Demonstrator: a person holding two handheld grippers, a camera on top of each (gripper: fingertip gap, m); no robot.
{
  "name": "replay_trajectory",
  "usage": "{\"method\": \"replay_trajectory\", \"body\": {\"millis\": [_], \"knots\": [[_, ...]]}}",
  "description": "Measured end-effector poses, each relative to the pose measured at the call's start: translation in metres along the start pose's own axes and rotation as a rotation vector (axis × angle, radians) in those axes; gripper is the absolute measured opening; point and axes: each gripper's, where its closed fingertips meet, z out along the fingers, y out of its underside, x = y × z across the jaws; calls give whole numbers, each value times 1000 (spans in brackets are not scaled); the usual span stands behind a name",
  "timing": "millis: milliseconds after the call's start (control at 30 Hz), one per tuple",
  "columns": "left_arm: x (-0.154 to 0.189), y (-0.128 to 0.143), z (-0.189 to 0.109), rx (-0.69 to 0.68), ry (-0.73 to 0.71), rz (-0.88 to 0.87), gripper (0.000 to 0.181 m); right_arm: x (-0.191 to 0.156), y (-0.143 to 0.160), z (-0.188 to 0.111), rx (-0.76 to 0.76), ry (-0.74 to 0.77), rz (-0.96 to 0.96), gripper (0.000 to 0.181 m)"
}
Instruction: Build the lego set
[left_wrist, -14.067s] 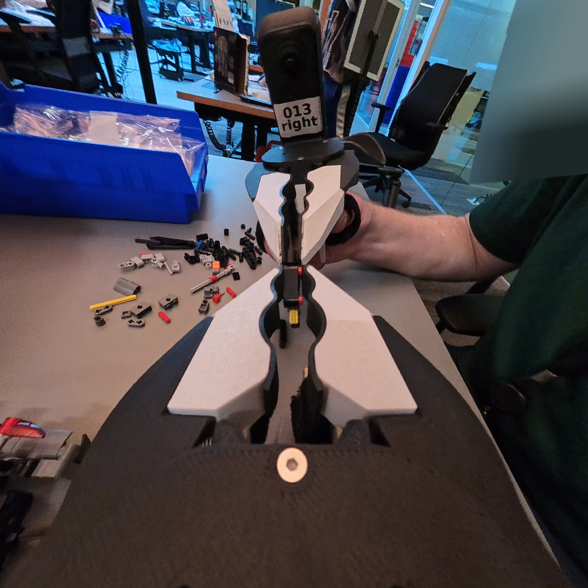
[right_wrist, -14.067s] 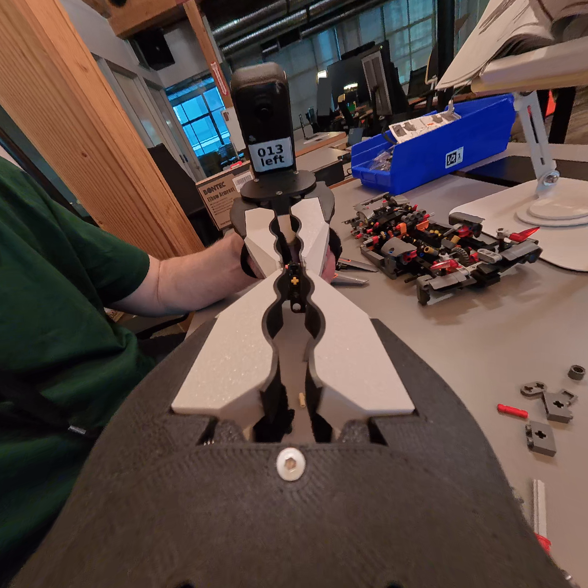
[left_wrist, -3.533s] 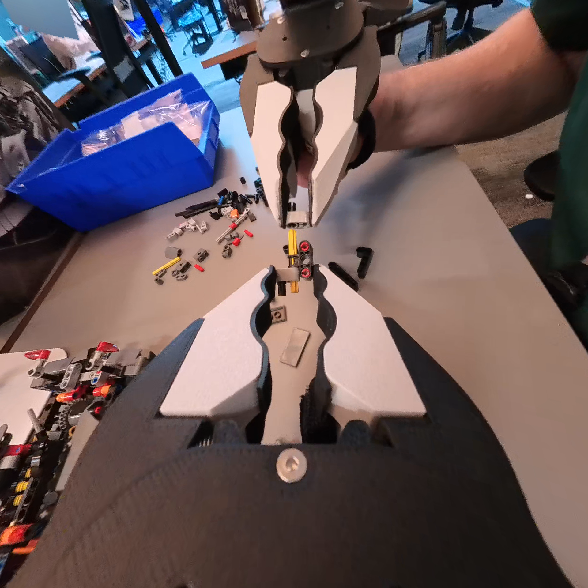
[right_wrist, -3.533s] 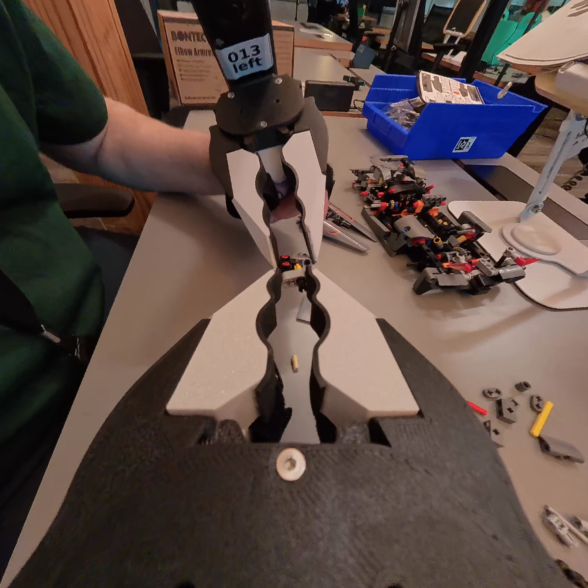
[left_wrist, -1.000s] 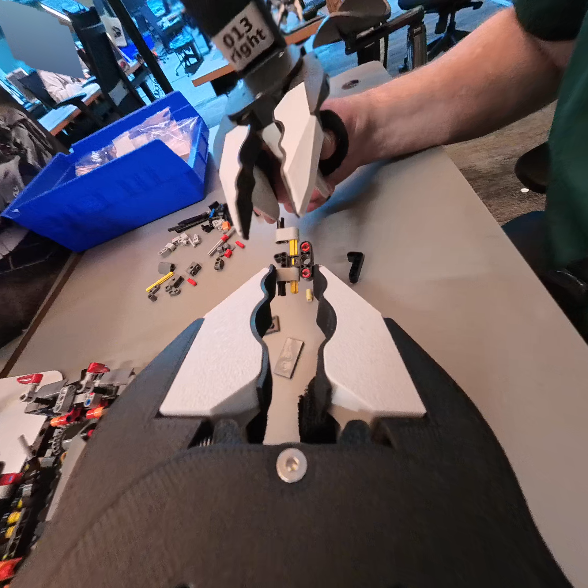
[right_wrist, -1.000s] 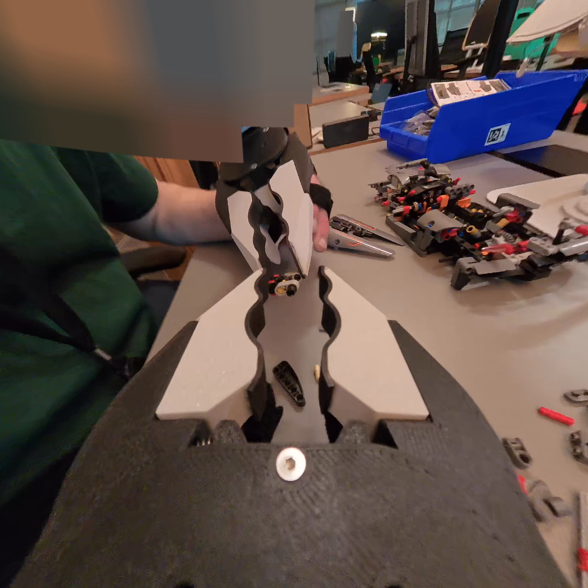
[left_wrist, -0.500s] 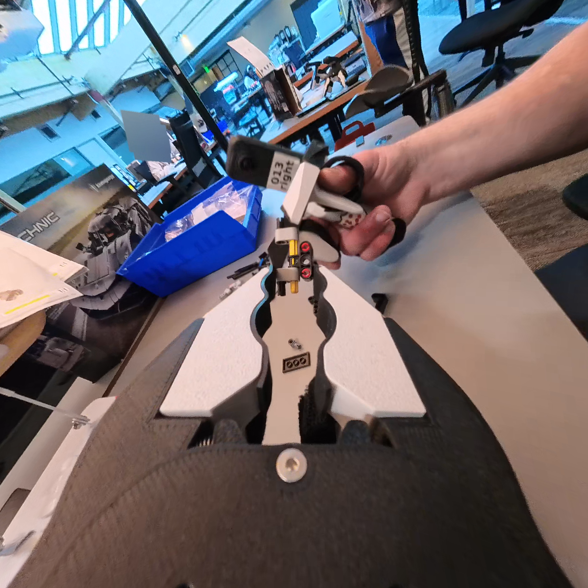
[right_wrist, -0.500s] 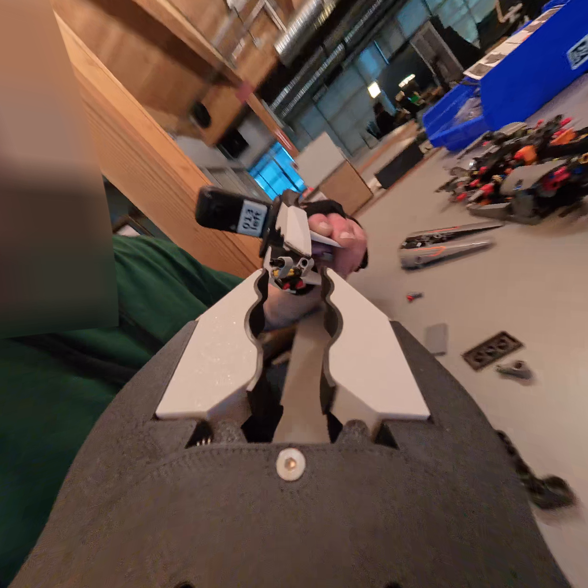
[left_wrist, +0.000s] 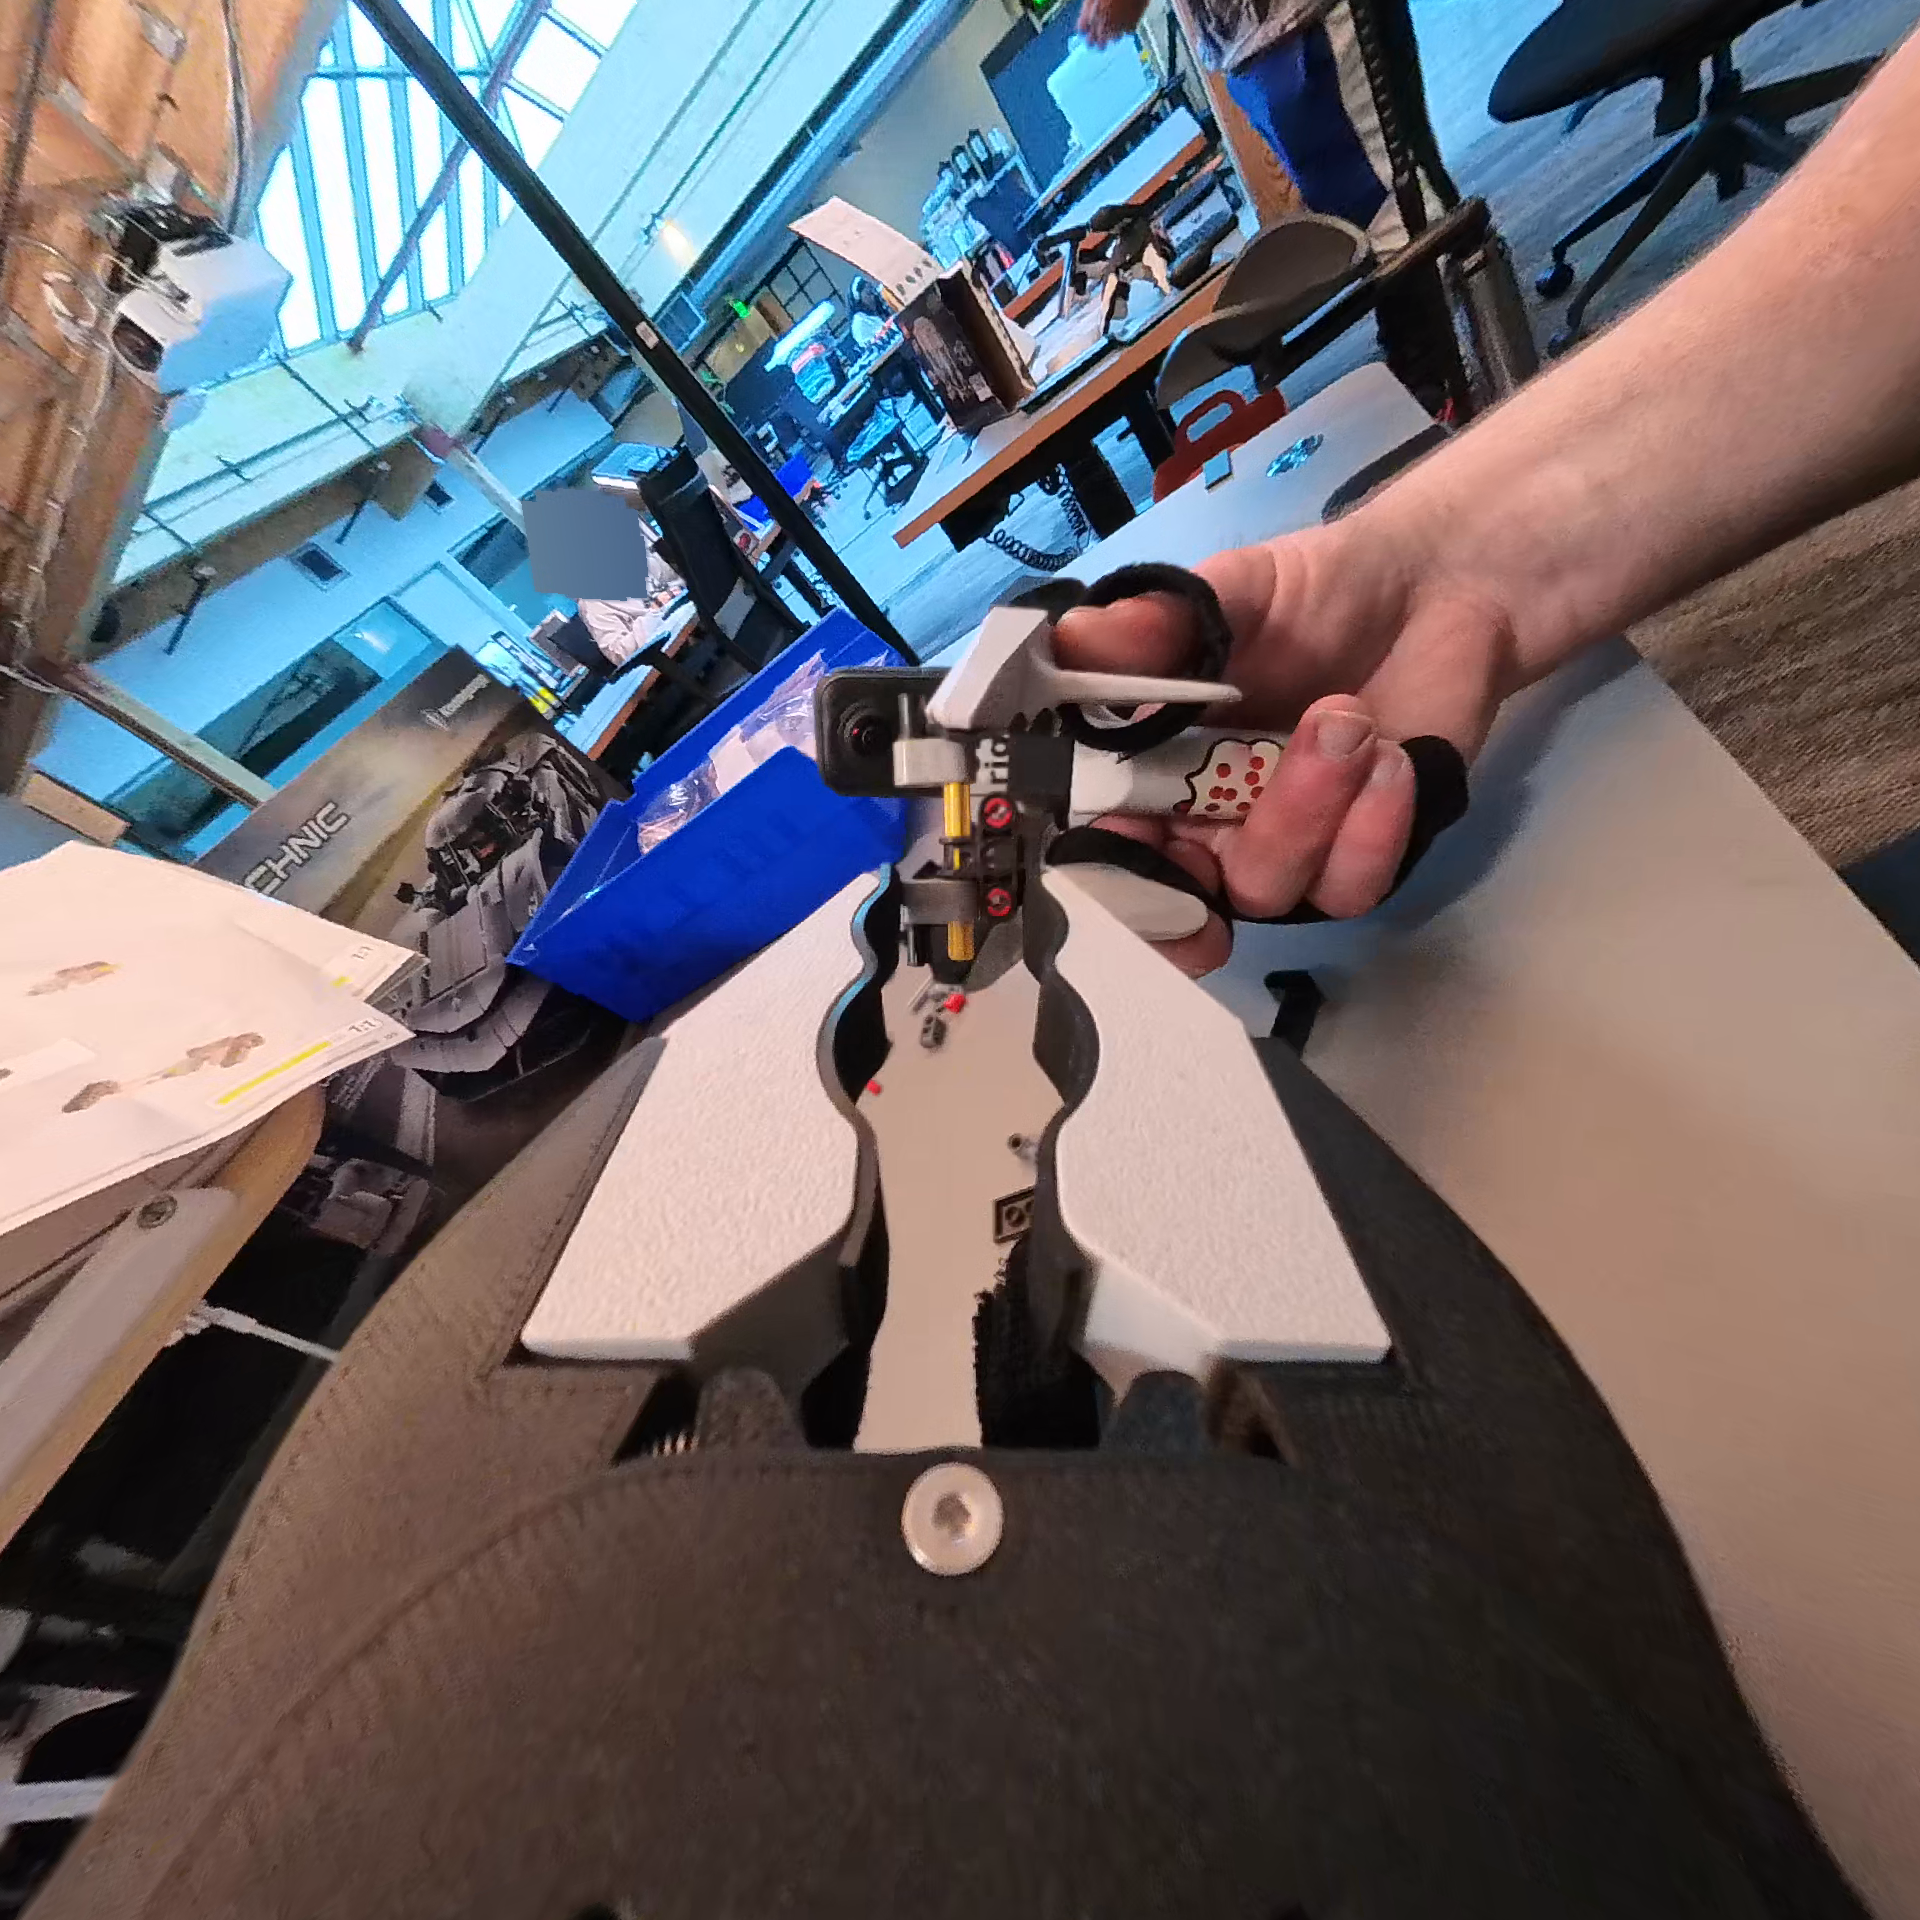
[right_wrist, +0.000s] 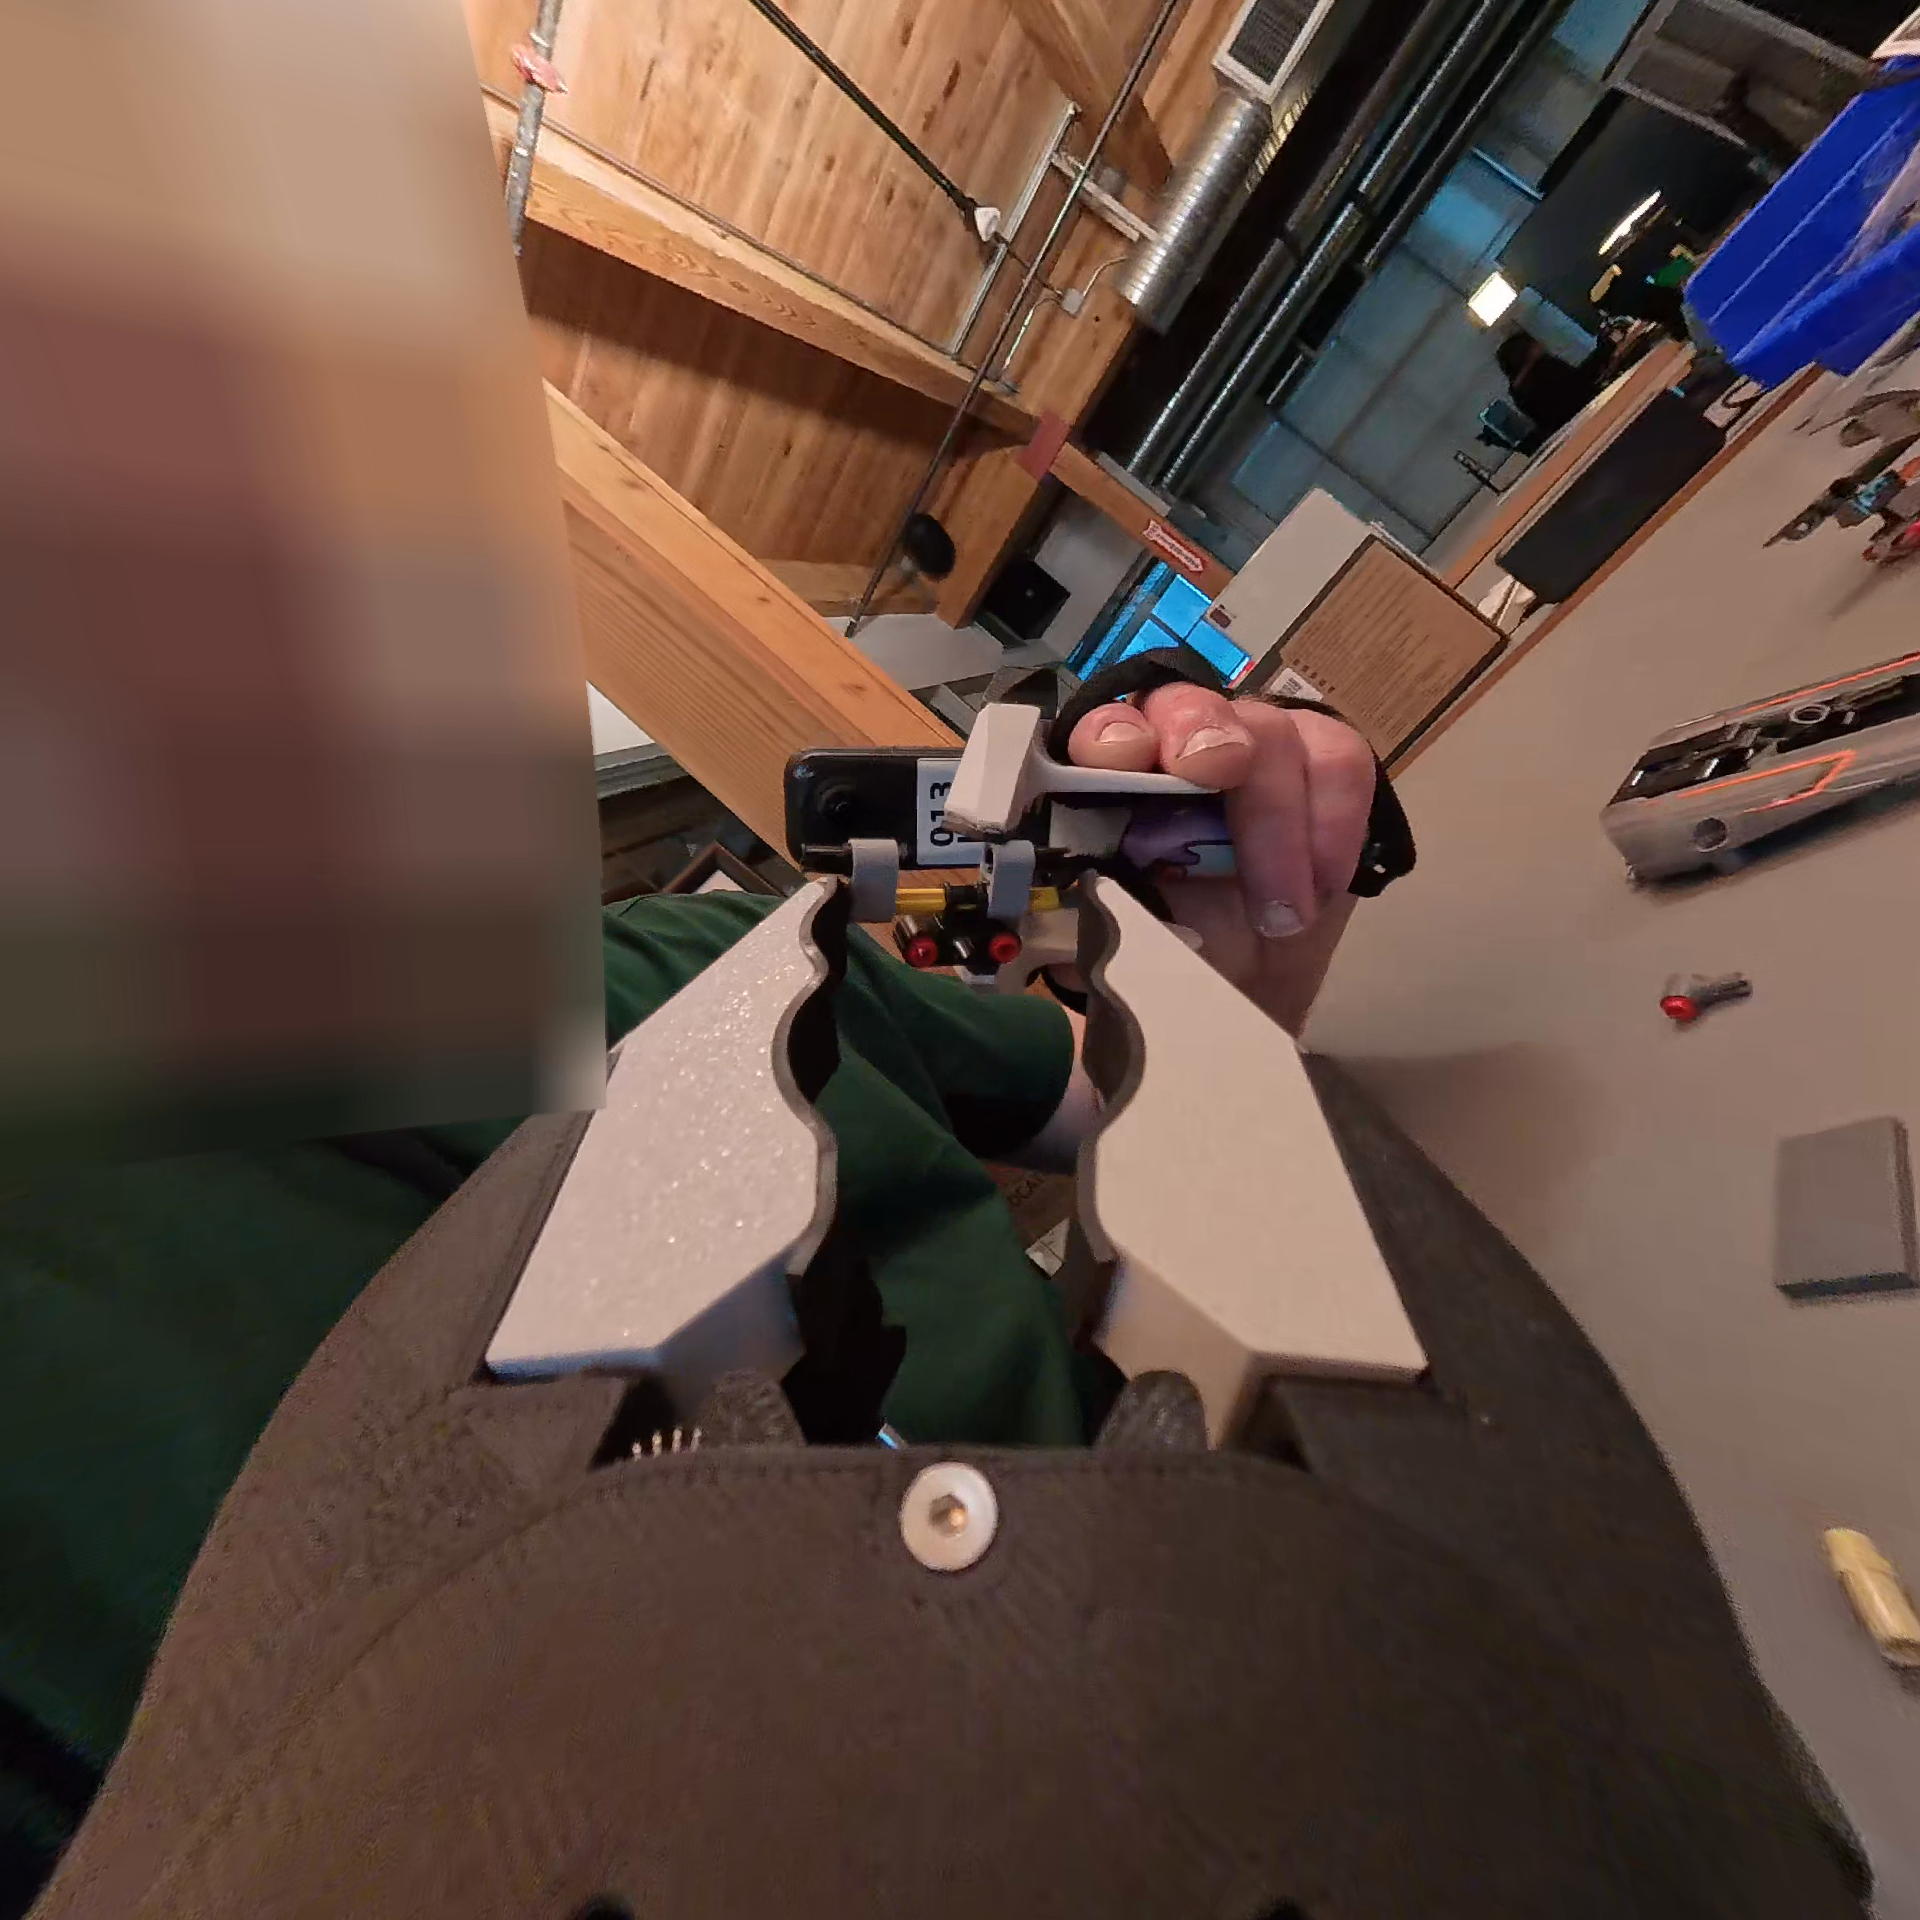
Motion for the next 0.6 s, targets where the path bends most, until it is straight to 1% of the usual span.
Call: {"method": "replay_trajectory", "body": {"millis": [100,300,600], "knots": [[0,1,0,-13,-11,24,21,0,1,2,7,-20,17,40],[-1,3,0,-39,-28,68,21,2,1,2,12,23,-30,40],[-2,4,0,-45,-32,65,21,4,2,2,3,63,-110,38]]}}
